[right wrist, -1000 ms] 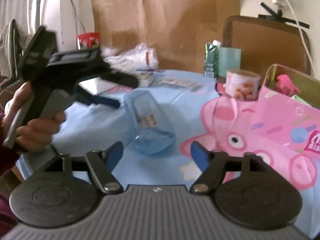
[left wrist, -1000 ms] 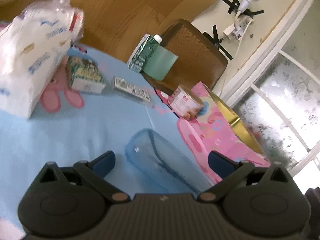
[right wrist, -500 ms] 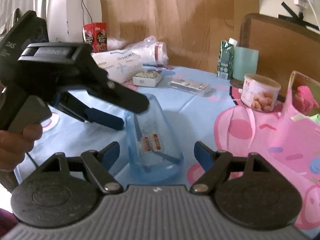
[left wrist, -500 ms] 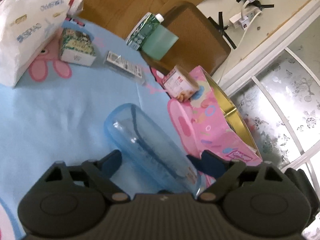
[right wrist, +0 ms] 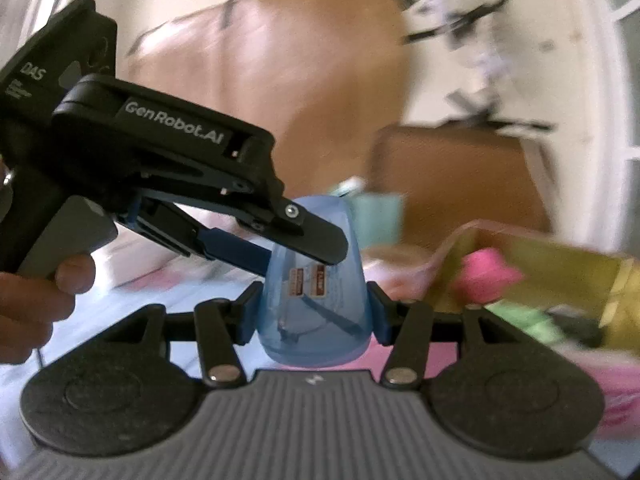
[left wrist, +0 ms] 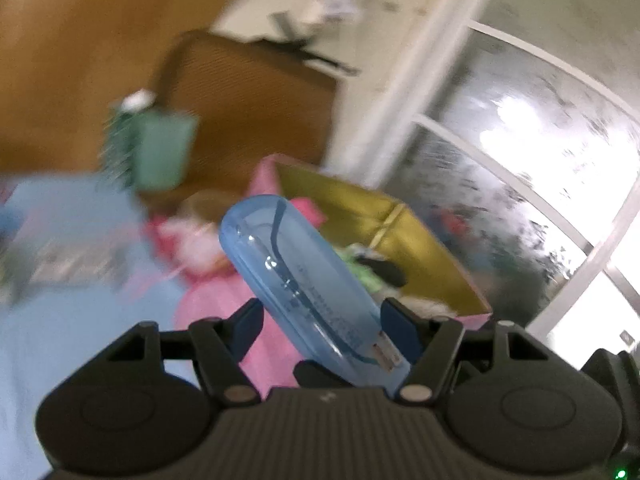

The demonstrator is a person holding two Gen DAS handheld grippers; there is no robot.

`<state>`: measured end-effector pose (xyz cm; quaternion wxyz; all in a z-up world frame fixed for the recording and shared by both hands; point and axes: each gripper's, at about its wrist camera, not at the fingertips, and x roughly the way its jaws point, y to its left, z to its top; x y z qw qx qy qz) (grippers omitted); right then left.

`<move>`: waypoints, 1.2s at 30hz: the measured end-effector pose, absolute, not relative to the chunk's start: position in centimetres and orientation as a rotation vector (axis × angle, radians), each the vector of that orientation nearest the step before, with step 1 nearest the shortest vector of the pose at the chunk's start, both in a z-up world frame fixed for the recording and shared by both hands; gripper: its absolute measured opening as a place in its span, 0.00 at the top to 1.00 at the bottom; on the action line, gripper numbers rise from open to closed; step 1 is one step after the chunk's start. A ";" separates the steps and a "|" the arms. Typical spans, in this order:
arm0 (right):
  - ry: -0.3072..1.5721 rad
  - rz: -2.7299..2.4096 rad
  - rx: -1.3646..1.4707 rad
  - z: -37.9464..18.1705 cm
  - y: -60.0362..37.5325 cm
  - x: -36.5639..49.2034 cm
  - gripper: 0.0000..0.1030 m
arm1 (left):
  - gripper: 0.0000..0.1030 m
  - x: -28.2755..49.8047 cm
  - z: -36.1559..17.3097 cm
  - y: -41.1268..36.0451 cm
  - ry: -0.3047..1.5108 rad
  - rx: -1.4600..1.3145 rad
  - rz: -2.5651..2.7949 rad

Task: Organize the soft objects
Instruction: 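Lift the blue case with the left gripper into the pink tin and release, then withdraw the left gripper from the pink tin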

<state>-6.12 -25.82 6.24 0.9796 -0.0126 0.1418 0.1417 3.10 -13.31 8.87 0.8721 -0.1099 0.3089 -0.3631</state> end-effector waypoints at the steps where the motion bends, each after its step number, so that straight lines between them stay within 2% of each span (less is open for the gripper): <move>1: 0.273 0.252 -0.011 6.5 -26.9 -5.9 0.45 | 0.36 3.6 9.3 -15.0 0.637 -0.205 -0.780; 8: 0.249 0.006 -0.018 6.1 -34.2 -5.0 0.45 | 0.35 7.0 9.8 -26.4 0.657 -0.094 -0.893; 11: 0.281 -0.091 -0.070 5.0 -36.0 -3.4 0.45 | 0.23 8.0 8.8 -30.6 0.669 -0.033 -0.877; 14: 0.325 -0.191 -0.112 3.9 -37.1 -1.8 0.44 | 0.22 8.4 7.5 -32.5 0.687 0.005 -0.829; 25: 0.250 -0.135 0.024 4.4 -36.7 -4.8 0.43 | 0.16 6.3 7.5 -26.8 0.671 -0.075 -0.797; 36: 0.249 0.087 -0.022 6.4 -28.8 -5.2 0.43 | 0.11 1.9 5.7 -8.7 0.583 -0.216 -0.614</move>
